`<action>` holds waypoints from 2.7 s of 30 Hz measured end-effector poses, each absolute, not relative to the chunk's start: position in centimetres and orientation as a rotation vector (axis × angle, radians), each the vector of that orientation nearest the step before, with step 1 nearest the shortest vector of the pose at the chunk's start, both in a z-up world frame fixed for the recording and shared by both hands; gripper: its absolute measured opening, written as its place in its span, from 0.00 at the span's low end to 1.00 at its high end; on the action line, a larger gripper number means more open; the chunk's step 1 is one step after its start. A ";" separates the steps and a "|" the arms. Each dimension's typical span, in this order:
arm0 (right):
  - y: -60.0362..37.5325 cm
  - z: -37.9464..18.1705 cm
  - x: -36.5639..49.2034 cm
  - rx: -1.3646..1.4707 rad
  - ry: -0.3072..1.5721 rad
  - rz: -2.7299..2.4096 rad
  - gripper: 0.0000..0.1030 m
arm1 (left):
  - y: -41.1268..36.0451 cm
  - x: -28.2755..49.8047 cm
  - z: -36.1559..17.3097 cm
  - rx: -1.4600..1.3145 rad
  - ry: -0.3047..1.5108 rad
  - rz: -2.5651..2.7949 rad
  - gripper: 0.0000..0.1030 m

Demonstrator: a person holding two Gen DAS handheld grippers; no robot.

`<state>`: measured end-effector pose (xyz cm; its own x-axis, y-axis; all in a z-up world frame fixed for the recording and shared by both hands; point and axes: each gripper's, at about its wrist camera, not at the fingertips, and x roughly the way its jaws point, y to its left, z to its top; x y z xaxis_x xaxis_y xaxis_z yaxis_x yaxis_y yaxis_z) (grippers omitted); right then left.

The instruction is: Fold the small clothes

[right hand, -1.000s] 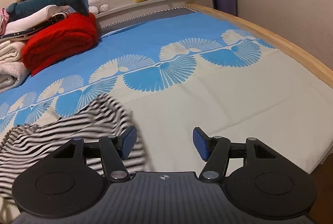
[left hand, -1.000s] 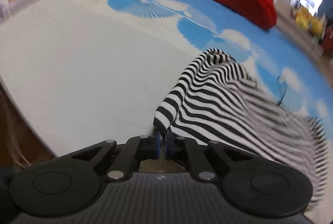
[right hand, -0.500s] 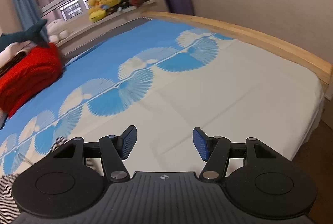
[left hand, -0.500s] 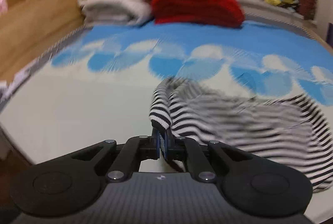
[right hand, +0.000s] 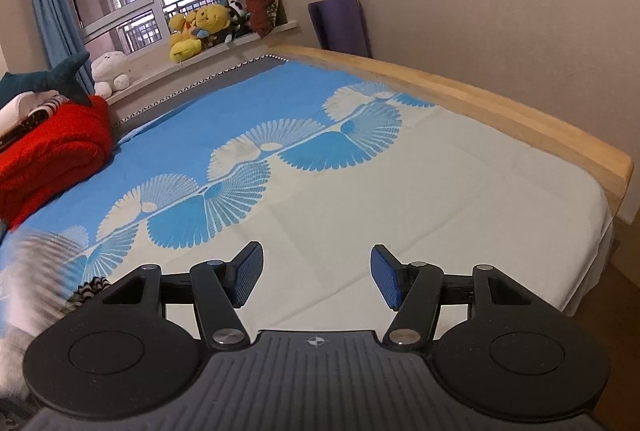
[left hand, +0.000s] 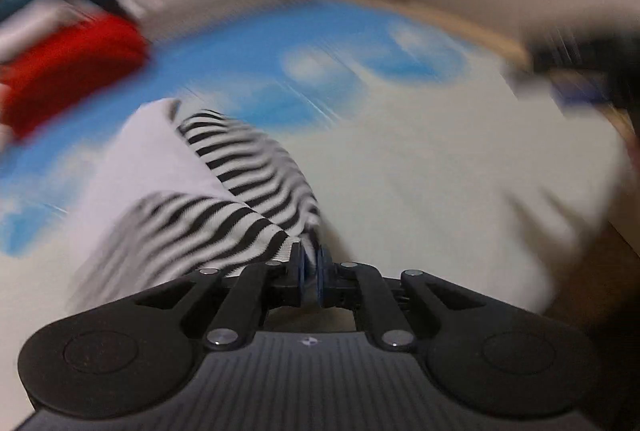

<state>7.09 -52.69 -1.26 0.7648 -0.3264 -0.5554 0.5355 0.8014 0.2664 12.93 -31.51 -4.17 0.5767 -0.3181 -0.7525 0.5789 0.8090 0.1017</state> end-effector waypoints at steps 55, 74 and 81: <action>-38.7 -8.4 10.8 0.162 1.057 0.104 0.00 | -11.4 20.4 -9.7 0.117 1.159 -0.409 0.85; -35.5 -9.1 11.9 -0.033 1.089 0.079 0.00 | -5.1 32.2 -6.9 -0.534 1.141 -0.411 0.89; -34.5 -9.7 12.3 -0.112 1.101 0.088 0.00 | -6.6 36.0 -10.0 -0.595 1.168 -0.452 0.90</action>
<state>12.32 -34.46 -9.67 0.4504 0.0155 -0.8927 -0.1263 0.9909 -0.0465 35.96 -6.61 -10.02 0.3336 -0.6158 -0.7138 0.0256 0.7628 -0.6461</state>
